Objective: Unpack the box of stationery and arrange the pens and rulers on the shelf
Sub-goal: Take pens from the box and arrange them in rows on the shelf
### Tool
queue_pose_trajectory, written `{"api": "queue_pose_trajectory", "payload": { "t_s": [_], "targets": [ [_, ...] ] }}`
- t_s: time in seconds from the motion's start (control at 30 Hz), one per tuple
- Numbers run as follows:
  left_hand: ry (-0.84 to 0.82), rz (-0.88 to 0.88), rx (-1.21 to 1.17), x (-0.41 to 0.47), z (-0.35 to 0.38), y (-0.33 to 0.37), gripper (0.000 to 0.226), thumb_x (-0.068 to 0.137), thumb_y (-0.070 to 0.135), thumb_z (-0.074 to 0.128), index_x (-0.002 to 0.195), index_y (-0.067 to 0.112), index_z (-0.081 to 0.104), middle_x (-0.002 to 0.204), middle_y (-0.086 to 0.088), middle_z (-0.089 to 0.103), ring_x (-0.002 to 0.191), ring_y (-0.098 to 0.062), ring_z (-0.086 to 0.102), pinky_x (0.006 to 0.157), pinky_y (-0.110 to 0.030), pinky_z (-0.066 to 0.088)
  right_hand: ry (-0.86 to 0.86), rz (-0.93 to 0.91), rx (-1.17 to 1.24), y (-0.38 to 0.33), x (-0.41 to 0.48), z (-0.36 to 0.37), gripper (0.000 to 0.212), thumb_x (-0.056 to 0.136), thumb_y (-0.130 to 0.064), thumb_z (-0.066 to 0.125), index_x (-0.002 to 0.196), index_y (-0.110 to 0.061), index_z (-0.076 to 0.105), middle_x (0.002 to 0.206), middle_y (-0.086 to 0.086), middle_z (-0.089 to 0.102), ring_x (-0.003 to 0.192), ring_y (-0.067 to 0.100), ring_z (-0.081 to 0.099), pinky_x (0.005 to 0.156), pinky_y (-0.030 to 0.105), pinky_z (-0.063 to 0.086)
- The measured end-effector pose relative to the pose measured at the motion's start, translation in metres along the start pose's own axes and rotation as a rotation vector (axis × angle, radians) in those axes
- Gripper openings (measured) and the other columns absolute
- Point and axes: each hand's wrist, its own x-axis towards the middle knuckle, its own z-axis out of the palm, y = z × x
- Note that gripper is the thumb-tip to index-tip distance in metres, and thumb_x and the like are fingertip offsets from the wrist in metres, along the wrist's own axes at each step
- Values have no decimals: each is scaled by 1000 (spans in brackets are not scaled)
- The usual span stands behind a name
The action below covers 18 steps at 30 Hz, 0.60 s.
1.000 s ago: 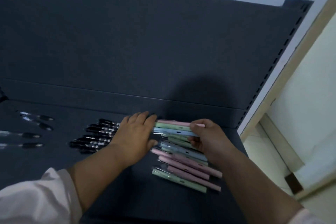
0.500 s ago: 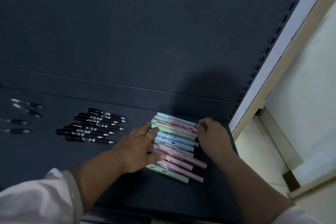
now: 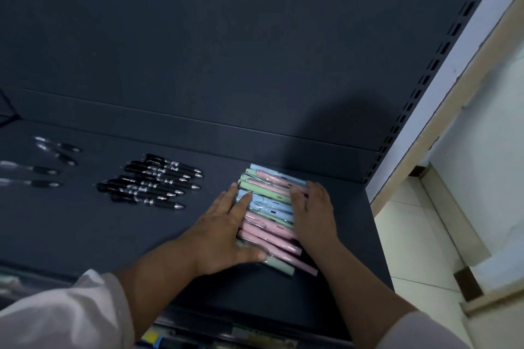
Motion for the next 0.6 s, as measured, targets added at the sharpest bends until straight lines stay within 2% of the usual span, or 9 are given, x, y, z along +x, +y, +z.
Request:
{"api": "queue_pose_trajectory", "payload": {
  "t_s": [0.17,0.33,0.47,0.6],
  "targets": [
    [41,-20,-63,-4,5,0,115,69,73,61,151,33,-9,154,11,-30,144,-10,-19,119,-31,4,-45,-36,34,-14,6,10,57,99,-41,40,141,-3,40,148,17,38,138,28,32,115,40,25],
    [73,-40,-46,-8,-4,-5,109,71,76,53,150,33,-8,155,9,-28,145,-12,-17,120,-33,4,-5,-55,-19,-16,9,5,57,98,-43,42,139,-3,43,145,19,40,135,31,36,112,42,29],
    [126,-73,18,-21,-22,-14,108,70,82,36,151,28,-10,156,6,-26,145,-15,-16,120,-35,3,-3,-144,-104,-38,6,1,57,97,-44,43,139,-5,43,147,16,39,138,28,32,113,44,27],
    [195,-86,146,-44,-41,-37,123,47,93,2,151,27,-12,157,2,-24,146,-18,-15,120,-38,3,-36,-309,-215,-80,-4,12,56,95,-45,41,137,-8,46,148,15,37,140,27,30,115,37,23]
  ]
}}
